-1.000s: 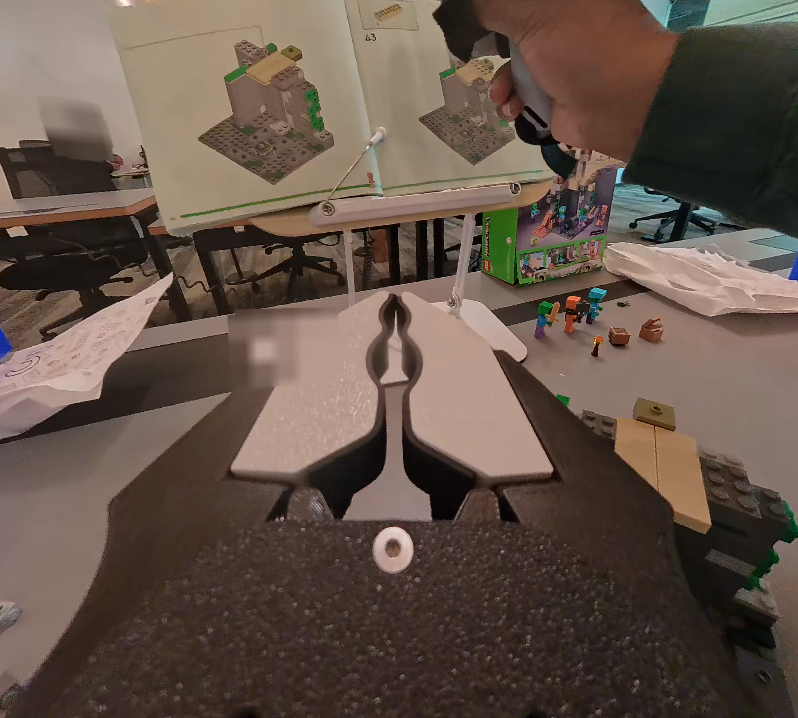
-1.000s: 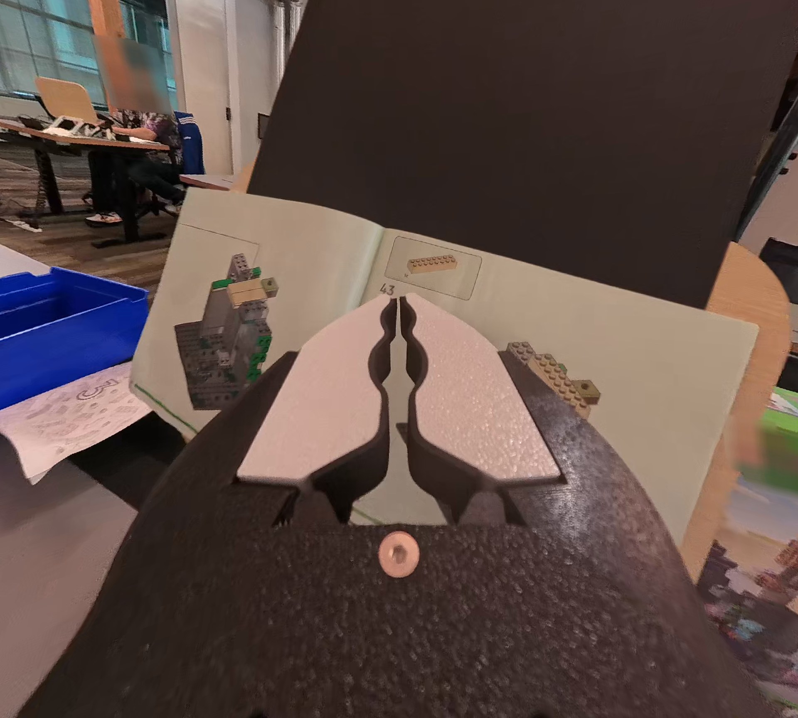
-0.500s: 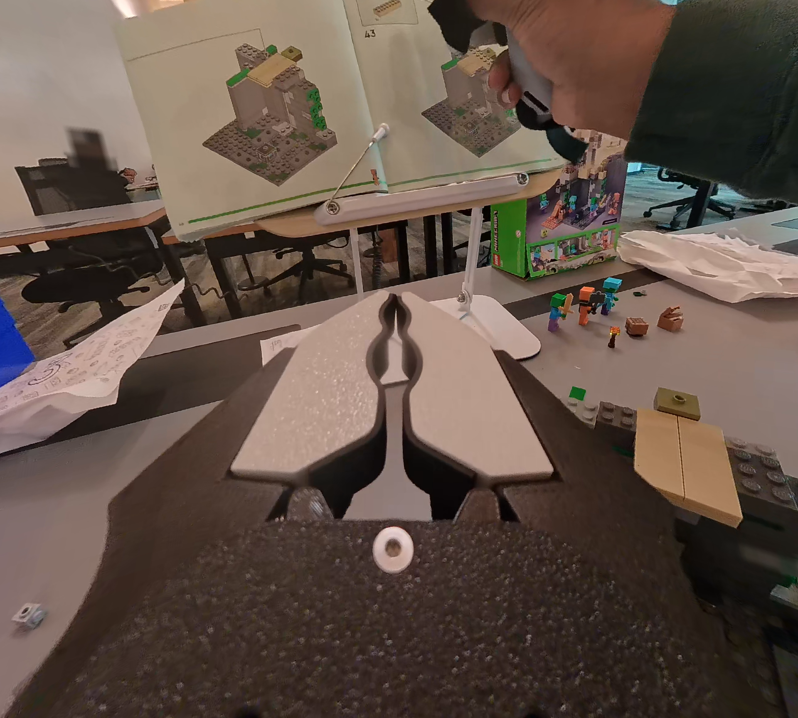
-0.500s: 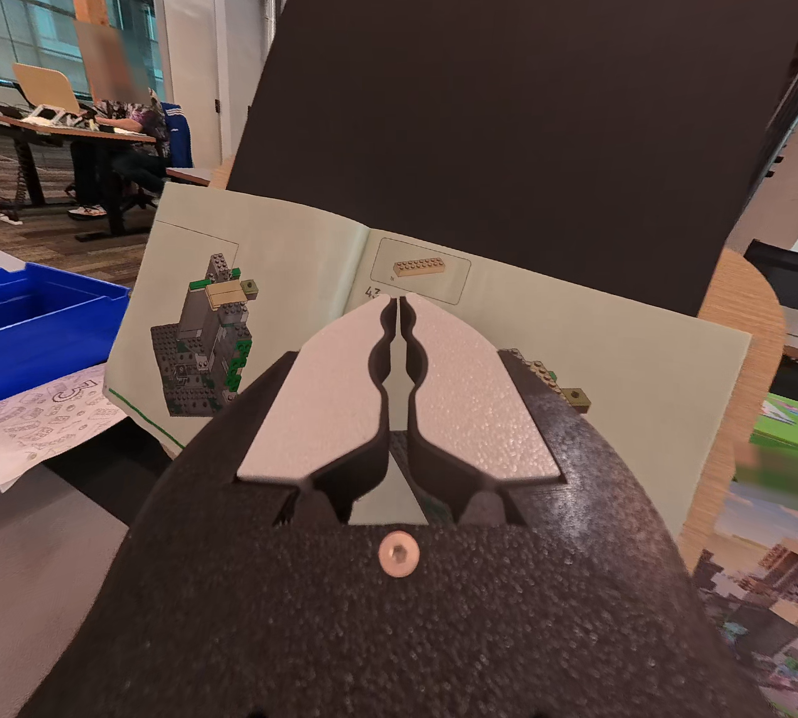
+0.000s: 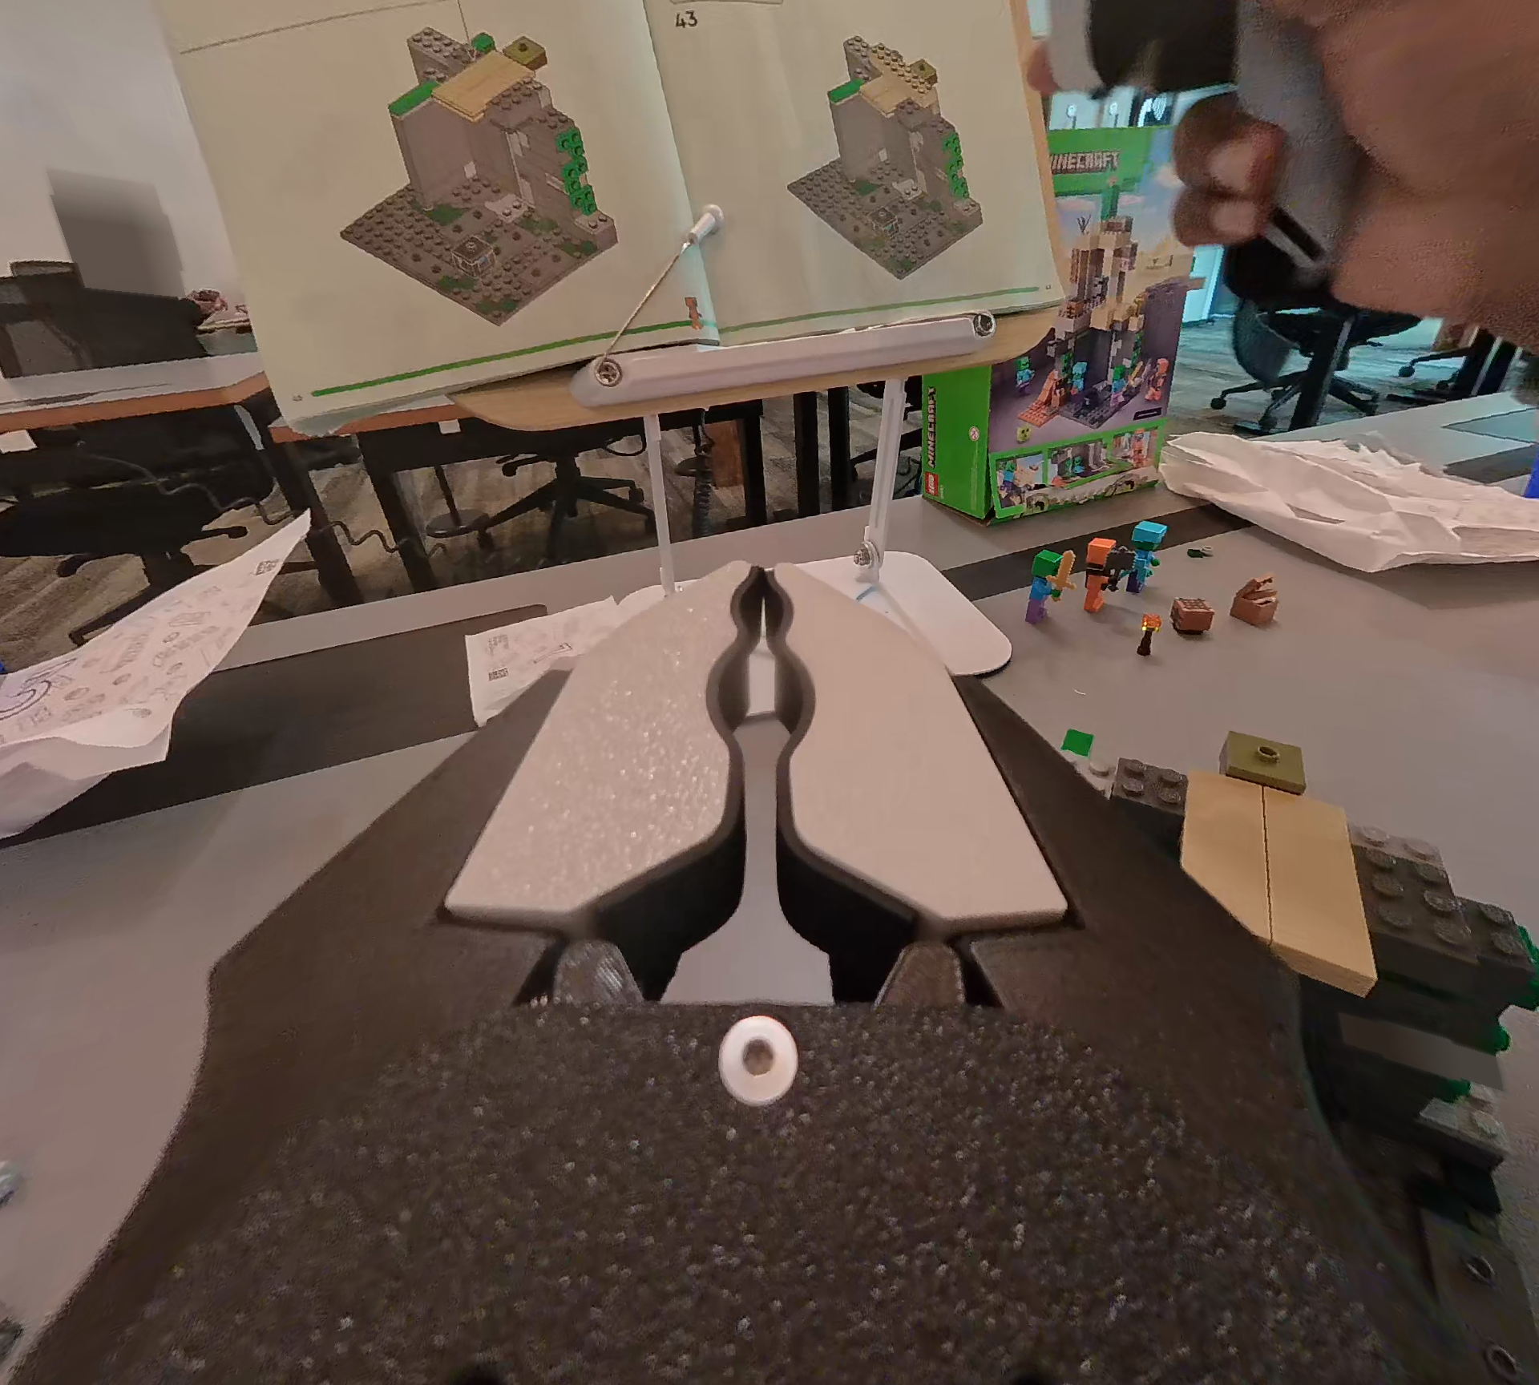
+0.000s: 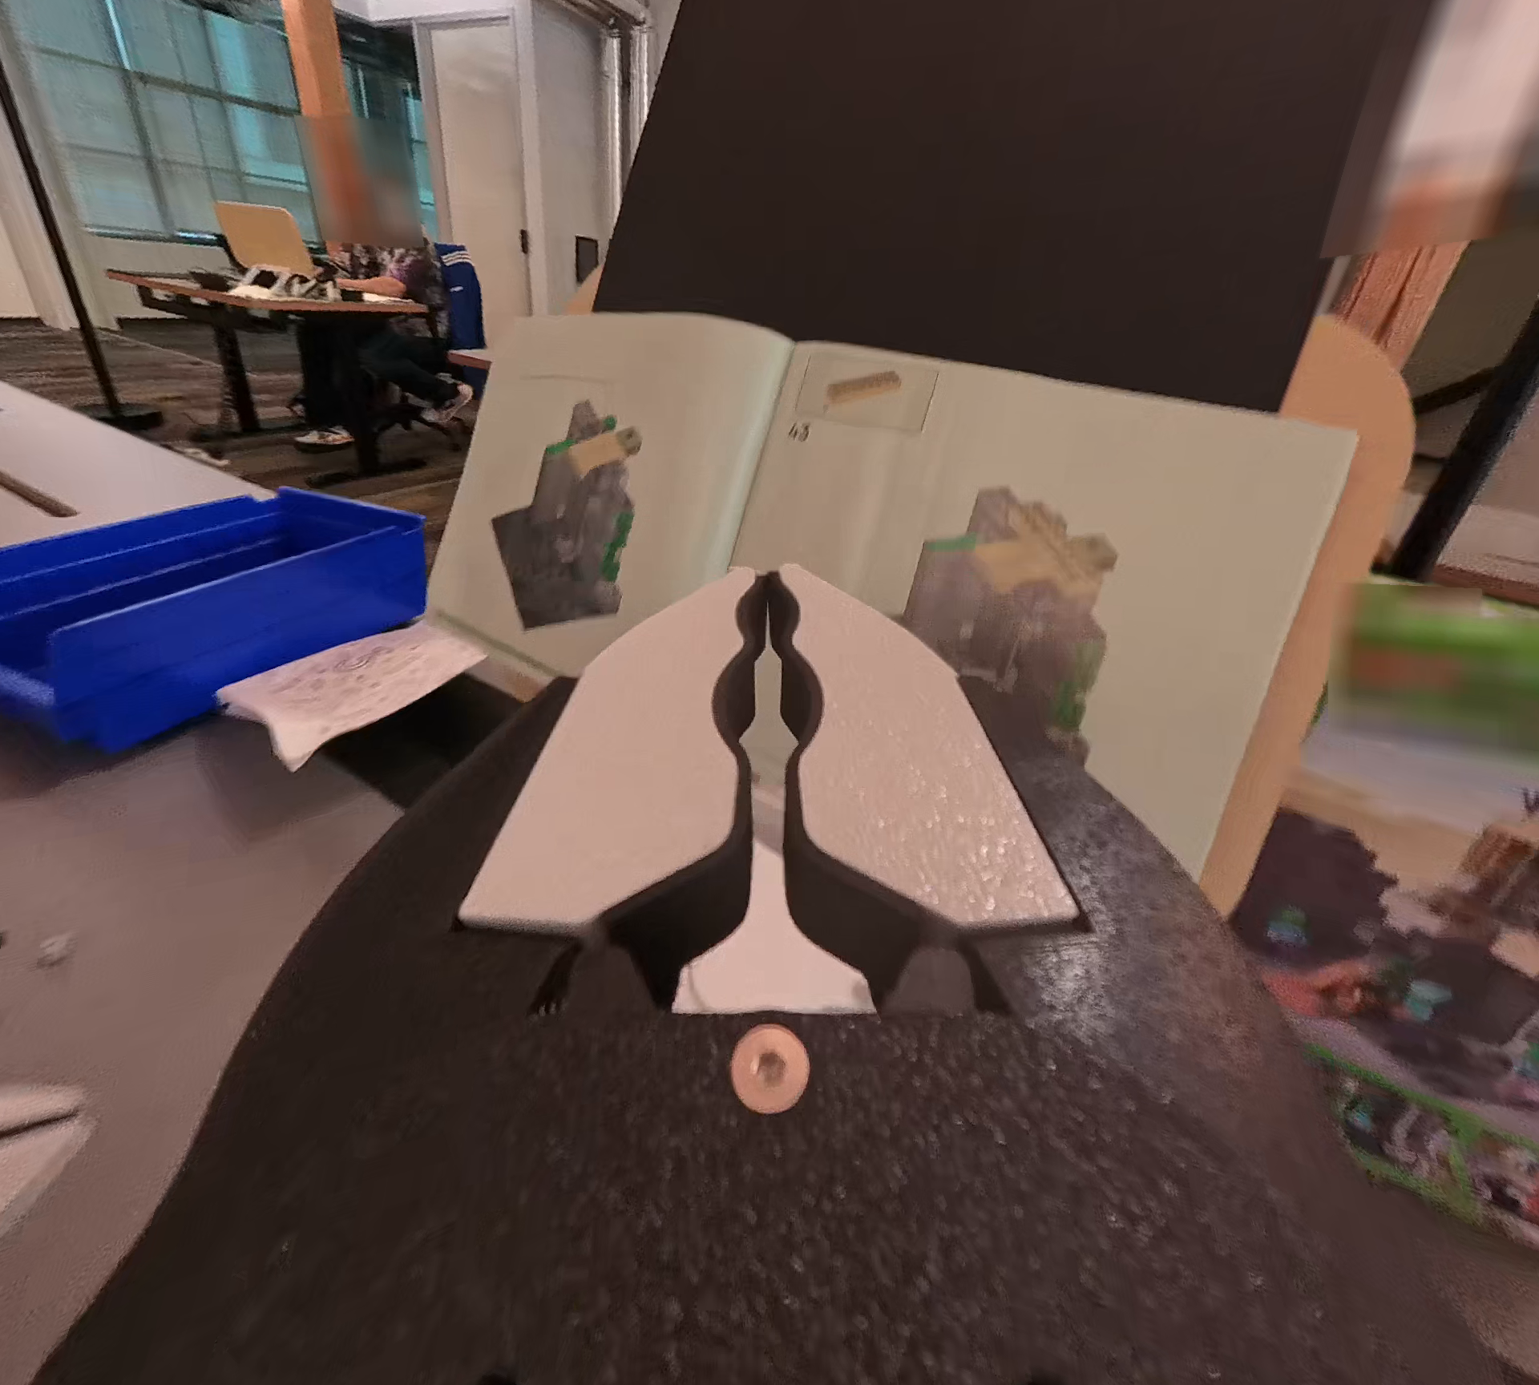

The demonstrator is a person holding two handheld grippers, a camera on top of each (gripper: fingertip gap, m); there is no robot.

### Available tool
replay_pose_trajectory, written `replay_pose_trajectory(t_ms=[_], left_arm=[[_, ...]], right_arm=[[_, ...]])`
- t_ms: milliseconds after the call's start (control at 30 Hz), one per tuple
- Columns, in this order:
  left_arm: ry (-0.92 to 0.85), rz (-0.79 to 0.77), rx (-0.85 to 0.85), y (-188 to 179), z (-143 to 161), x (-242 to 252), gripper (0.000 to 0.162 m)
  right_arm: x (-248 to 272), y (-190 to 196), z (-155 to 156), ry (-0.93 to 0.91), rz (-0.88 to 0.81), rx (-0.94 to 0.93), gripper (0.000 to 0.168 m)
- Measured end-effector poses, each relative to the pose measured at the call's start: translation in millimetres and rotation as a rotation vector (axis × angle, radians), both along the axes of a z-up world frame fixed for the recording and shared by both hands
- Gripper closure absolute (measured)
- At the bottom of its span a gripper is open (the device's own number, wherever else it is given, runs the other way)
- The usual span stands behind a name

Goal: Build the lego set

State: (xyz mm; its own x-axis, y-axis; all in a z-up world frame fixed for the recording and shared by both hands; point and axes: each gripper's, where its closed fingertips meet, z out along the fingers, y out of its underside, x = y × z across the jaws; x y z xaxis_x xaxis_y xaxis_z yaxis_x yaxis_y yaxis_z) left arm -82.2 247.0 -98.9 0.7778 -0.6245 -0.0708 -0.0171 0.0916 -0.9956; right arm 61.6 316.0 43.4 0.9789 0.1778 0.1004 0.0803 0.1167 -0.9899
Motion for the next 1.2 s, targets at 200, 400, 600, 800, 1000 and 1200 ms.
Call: replay_pose_trajectory(t_ms=[200,400,600,800,1000,1200], left_arm=[[0.007,-0.002,0.014,-2.6,2.7,1.6,0.162],[-0.009,0.007,0.028,-4.9,15.2,-0.4,0.162],[-0.062,0.016,0.042,-9.0,75.3,-34.4,0.162],[0.01,0.212,0.077,2.7,123.5,-172.3,0.162],[0.218,0.496,-0.225,47.3,74.5,-349.5,0.142],[0.376,0.581,-0.666,59.3,-64.9,-424.6,0.141]], right_arm=[[5.7,-68.9,-62.4,0.034,0.025,-0.093,0.168],[4.4,-131.3,-121.9,0.059,0.042,-0.196,0.168],[13.7,-154.4,-141.1,0.056,0.023,-0.185,0.168],[17.4,-157.3,-139.3,0.095,0.067,-0.178,0.168],[10.1,-161.1,-142.6,0.121,0.131,-0.193,0.168],[2.1,-164.5,-142.9,0.096,0.165,-0.193,0.168]])
